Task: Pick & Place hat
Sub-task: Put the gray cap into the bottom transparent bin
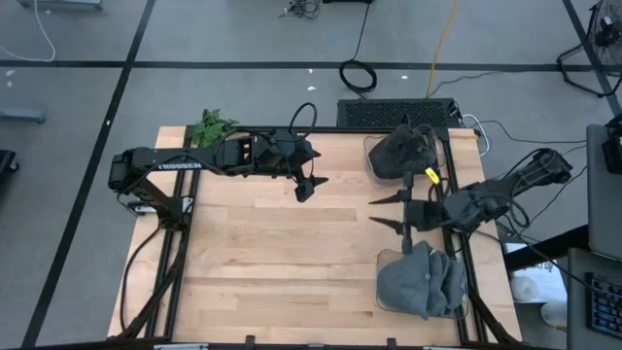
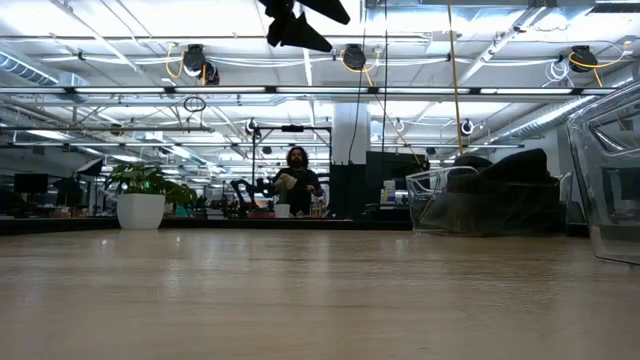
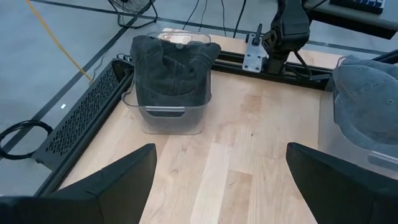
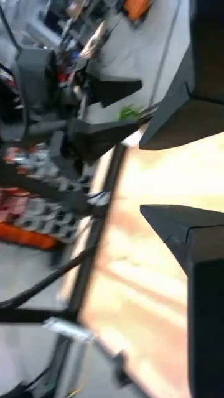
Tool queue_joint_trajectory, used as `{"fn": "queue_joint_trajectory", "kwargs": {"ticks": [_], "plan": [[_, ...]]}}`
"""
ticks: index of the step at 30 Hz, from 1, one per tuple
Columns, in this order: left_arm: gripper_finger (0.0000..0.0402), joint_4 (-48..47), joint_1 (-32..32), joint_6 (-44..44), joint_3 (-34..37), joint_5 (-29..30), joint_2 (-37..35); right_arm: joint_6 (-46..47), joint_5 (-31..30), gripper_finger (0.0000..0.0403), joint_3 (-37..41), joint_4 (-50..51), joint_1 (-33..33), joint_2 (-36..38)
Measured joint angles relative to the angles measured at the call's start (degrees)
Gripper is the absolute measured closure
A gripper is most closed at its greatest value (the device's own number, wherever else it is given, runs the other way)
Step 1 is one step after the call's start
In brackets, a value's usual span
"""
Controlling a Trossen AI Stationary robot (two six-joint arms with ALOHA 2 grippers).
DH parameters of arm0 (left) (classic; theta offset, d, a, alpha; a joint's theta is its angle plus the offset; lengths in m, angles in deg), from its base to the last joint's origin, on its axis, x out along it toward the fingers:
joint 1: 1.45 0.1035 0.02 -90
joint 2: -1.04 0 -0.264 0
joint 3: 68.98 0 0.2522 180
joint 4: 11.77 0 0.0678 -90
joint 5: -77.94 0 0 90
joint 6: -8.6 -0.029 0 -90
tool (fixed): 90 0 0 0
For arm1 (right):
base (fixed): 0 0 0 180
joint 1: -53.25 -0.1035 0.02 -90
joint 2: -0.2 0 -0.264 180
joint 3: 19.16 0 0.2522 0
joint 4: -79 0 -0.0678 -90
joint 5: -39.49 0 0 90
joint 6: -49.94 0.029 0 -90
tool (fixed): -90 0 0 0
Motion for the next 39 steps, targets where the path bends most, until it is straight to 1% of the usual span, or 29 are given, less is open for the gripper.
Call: {"fn": "queue_joint_trajectory", "kwargs": {"ticks": [3,6,11,15,17,19,22,24,26,29,31,34,37,39], "plan": [[0.0036,0.0,0.2,0.0,0.0,0.2,0.0,0.9,-2.0,0.0273,-6.8,9.5,0.0,-4.0],[0.0036,0.0,0.2,0.0,0.0,0.2,0.0,0.3,-2.7,0.0287,-11.9,15.6,0.0,-8.4],[0.0036,-0.1,0.2,0.0,0.0,0.2,0.0,-1.8,-2.7,0.0316,-17.3,23.4,0.0,-14.1],[0.0036,-0.5,0.2,0.1,0.0,0.2,0.0,0.3,-1.6,0.0349,-20.2,30.1,0.7,-16.2],[0.0036,-0.6,0.2,0.2,0.0,0.2,0.0,3.6,2.3,0.0373,-21.1,35.0,1.6,-16.5],[0.0036,-0.8,0.2,0.5,0.0,0.2,0.0,8.2,8.5,0.0394,-21.3,38.9,3.0,-16.3],[0.0036,-1.3,0.2,1.1,0.0,0.2,0.0,15.7,17.6,0.0397,-21.3,46.1,4.3,-15.5],[0.0036,-1.8,0.2,1.2,0.0,0.2,0.0,19.8,19.9,0.0401,-21.3,50.8,4.4,-15.2],[0.0036,-2.4,0.2,1.2,0.0,0.2,0.0,24.9,20.4,0.0402,-21.3,55.8,3.5,-15.0],[0.0036,-3.4,0.2,1.1,0.0,0.2,0.0,32.2,23.2,0.0402,-21.3,60.8,1.7,-15.1],[0.0036,-3.7,0.2,1.0,0.0,0.3,0.0,36.0,24.8,0.0402,-20.8,60.7,0.2,-15.5],[0.0036,-3.7,0.2,0.9,0.0,0.3,0.0,39.5,26.8,0.0403,-19.7,56.5,-2.6,-16.3],[0.0036,-3.6,0.2,0.5,0.0,0.3,0.0,41.7,30.1,0.0403,-18.6,49.8,-5.7,-18.0],[0.0036,-3.6,0.2,0.4,0.0,0.4,0.0,42.3,30.9,0.0403,-17.7,45.6,-7.3,-19.6]]}}
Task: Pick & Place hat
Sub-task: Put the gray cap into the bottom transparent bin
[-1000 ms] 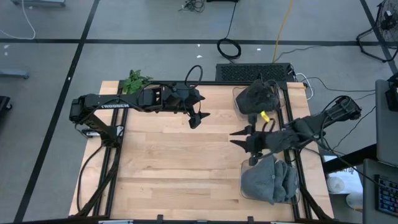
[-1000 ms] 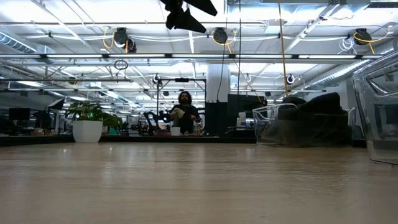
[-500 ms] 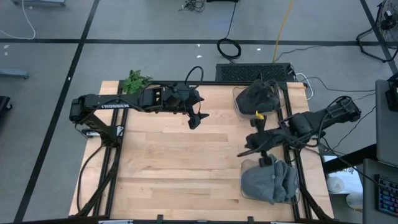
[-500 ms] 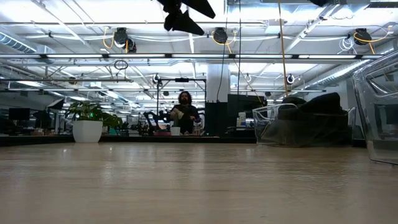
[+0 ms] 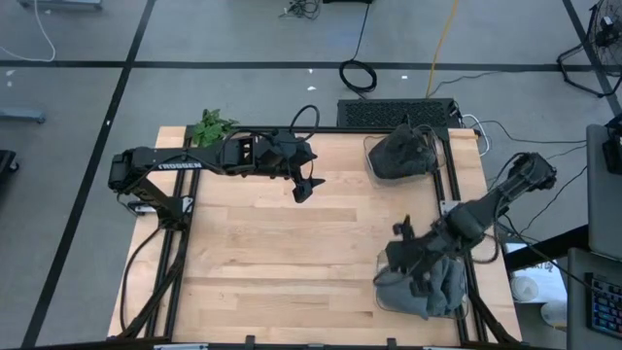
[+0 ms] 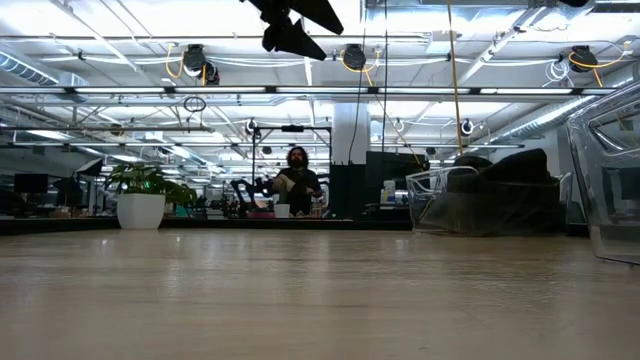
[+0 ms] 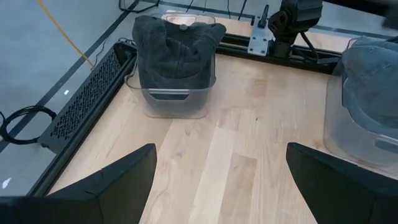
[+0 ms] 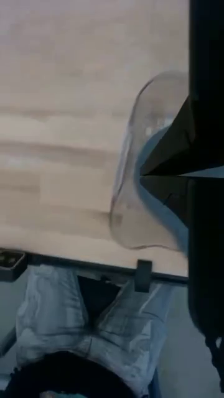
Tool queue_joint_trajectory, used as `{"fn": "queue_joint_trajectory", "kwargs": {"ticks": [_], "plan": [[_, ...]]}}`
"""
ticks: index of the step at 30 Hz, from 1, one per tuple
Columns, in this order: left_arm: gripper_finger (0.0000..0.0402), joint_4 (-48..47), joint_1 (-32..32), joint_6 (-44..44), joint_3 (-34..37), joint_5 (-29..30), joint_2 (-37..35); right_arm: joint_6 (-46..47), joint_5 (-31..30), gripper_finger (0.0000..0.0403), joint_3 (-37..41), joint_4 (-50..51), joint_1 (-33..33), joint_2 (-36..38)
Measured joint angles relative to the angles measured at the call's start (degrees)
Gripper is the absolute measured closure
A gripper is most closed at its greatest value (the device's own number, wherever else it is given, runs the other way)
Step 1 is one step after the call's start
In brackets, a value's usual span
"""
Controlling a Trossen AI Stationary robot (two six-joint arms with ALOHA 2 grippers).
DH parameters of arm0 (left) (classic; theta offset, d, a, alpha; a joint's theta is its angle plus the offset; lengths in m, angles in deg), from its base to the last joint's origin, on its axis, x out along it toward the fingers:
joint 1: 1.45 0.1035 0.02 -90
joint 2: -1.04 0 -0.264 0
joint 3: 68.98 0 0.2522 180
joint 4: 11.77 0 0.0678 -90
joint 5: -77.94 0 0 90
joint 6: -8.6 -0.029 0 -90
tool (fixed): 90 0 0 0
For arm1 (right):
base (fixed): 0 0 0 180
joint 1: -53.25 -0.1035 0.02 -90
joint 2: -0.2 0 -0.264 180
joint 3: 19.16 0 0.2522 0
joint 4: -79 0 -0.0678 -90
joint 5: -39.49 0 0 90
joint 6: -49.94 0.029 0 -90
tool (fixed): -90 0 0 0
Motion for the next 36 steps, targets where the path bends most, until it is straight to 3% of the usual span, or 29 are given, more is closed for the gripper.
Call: {"fn": "queue_joint_trajectory", "kwargs": {"ticks": [4,8,13,19,25,28,36], "plan": [[0.0036,-0.1,0.0,0.0,0.1,0.0,1.0,0.0,-0.3,0.0403,1.2,-4.4,-1.8,-4.7],[0.0036,0.3,0.0,0.0,0.0,0.0,2.7,3.0,0.3,0.0403,2.0,-1.8,-2.1,-9.9],[0.0036,0.4,0.0,0.0,0.0,0.0,4.6,11.2,7.5,0.0403,2.0,5.6,-3.4,-14.2],[0.0036,0.7,0.0,-0.2,0.0,0.0,5.0,18.1,10.1,0.0403,1.6,6.0,-5.4,-12.8],[0.0036,0.7,0.0,-0.2,0.0,0.0,5.0,18.8,4.3,0.0403,1.0,0.4,-6.3,-9.2],[0.0036,0.7,0.0,-0.1,0.0,-0.1,5.0,17.8,4.3,0.0403,1.6,-0.4,-6.2,-9.9],[0.0036,0.7,0.0,0.0,0.0,-0.1,5.0,17.7,12.4,0.0403,6.9,-0.3,-5.5,-14.1]]}}
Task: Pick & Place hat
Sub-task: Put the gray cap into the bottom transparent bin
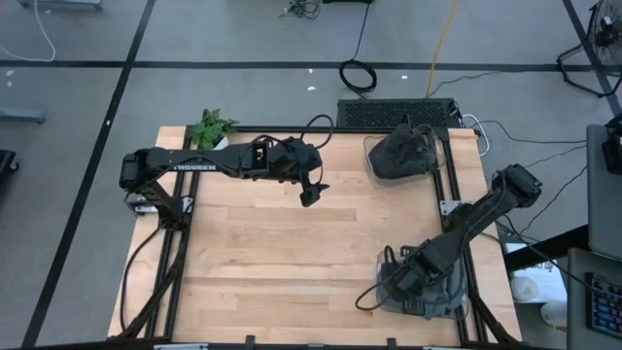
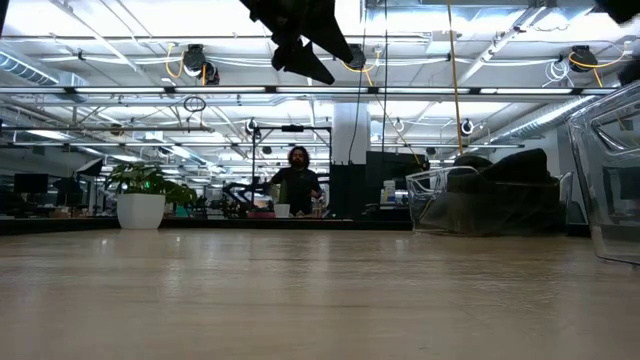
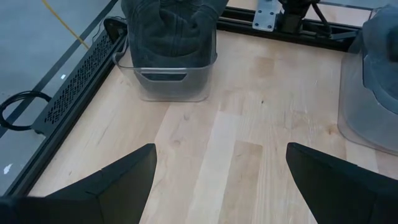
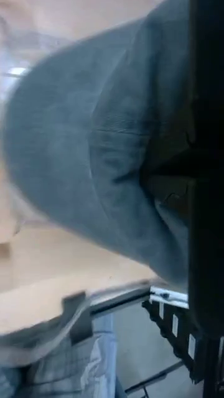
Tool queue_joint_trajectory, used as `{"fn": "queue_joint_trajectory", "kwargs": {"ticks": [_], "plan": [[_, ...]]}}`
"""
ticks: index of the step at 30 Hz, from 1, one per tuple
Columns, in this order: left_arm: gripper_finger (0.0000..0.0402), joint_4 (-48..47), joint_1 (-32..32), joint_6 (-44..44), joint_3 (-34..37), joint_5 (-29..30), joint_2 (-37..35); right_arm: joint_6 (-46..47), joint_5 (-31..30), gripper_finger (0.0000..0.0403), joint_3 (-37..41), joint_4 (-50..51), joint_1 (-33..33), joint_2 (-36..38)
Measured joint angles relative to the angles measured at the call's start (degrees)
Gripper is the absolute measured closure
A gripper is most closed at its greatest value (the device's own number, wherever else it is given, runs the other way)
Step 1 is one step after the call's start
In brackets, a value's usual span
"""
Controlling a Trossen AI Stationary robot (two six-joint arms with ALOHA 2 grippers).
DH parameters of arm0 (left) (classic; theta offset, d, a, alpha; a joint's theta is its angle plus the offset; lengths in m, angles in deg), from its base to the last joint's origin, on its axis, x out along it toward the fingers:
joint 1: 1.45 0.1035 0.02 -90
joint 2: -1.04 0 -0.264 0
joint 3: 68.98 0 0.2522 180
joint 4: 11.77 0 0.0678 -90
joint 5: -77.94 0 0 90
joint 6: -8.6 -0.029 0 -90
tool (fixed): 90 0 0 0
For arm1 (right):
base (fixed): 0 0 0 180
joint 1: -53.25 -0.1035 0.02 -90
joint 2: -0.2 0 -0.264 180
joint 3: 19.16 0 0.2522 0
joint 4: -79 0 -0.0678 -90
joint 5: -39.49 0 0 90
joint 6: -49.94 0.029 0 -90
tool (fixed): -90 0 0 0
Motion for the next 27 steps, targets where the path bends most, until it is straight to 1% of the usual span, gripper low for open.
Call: {"fn": "queue_joint_trajectory", "kwargs": {"ticks": [3,5,9,11,16,19,22,27], "plan": [[0.0036,0.0,0.0,0.0,0.0,0.0,0.0,0.2,1.0,0.0403,3.3,-2.0,0.0,-0.2],[0.0036,0.0,0.0,0.0,0.0,0.0,0.0,0.6,1.3,0.0403,6.2,-5.4,0.0,-0.1],[0.0036,0.0,0.0,0.0,0.0,0.0,0.0,1.9,3.8,0.0403,12.2,-14.6,0.0,0.2],[0.0036,0.0,0.0,0.1,0.0,0.0,0.0,2.7,4.5,0.0403,14.1,-17.3,0.0,0.1],[0.0036,0.0,0.0,0.1,0.0,0.0,0.0,2.8,4.2,0.0403,15.3,-17.1,0.0,0.0],[0.0036,0.0,0.0,0.1,0.0,0.0,0.0,3.1,4.0,0.0403,15.4,-17.1,0.2,1.4],[0.0036,0.0,0.0,0.3,0.0,0.0,0.0,4.0,3.2,0.0403,15.6,-17.4,0.5,4.6],[0.0036,0.0,0.0,0.3,0.0,0.0,0.0,6.0,-2.2,0.0403,15.8,-16.1,0.5,11.3]]}}
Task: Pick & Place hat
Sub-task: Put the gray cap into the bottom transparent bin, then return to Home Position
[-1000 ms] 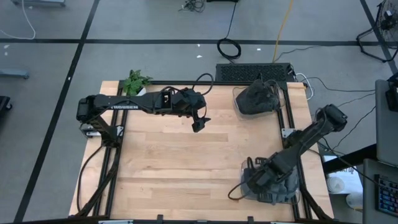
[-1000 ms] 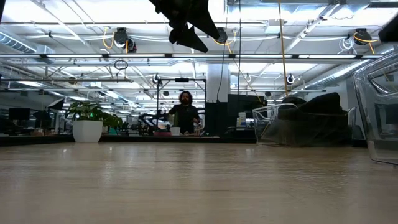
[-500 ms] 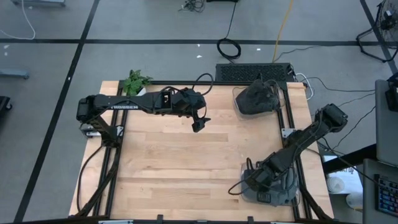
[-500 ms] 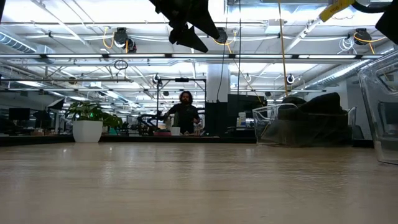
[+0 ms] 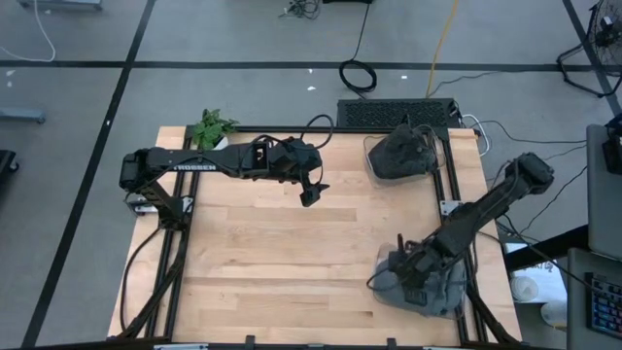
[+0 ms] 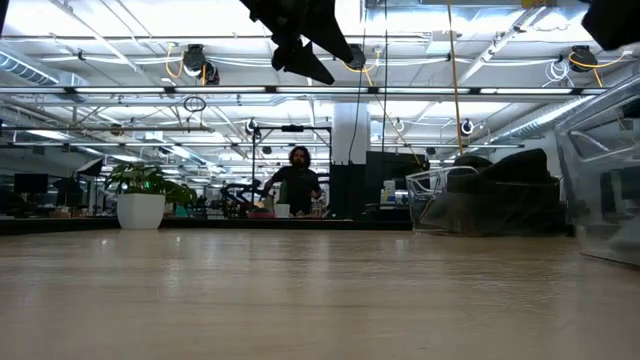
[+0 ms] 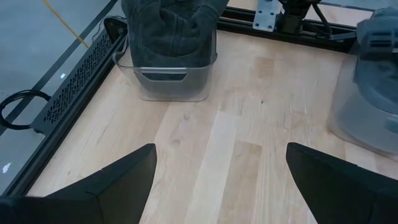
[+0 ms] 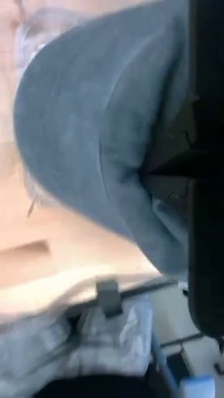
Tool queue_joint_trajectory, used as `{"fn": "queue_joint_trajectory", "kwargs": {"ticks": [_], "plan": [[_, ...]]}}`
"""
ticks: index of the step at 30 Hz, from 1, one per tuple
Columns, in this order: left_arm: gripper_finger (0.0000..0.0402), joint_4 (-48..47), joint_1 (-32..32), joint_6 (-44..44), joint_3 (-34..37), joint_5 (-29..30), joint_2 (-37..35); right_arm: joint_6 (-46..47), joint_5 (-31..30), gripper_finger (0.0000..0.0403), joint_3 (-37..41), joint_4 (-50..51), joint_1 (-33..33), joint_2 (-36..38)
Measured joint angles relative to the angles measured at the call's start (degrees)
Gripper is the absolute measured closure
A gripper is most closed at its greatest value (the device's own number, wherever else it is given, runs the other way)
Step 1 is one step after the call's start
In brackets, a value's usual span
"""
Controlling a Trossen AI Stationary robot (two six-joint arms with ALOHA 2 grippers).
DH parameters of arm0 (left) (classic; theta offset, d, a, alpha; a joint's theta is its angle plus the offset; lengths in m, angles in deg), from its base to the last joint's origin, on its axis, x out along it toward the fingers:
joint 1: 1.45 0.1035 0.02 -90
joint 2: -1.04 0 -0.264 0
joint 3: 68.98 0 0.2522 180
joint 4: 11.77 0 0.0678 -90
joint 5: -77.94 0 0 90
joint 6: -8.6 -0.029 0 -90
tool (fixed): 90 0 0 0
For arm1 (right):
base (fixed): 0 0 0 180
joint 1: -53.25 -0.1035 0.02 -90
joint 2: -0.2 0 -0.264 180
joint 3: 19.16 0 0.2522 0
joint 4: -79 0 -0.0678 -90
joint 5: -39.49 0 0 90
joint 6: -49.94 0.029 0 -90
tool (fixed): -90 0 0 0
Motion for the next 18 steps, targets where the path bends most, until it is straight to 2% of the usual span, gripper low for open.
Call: {"fn": "queue_joint_trajectory", "kwargs": {"ticks": [18], "plan": [[0.0036,0.0,0.0,-0.3,0.0,0.0,0.0,6.1,0.5,0.0403,-0.1,-0.1,0.1,17.9]]}}
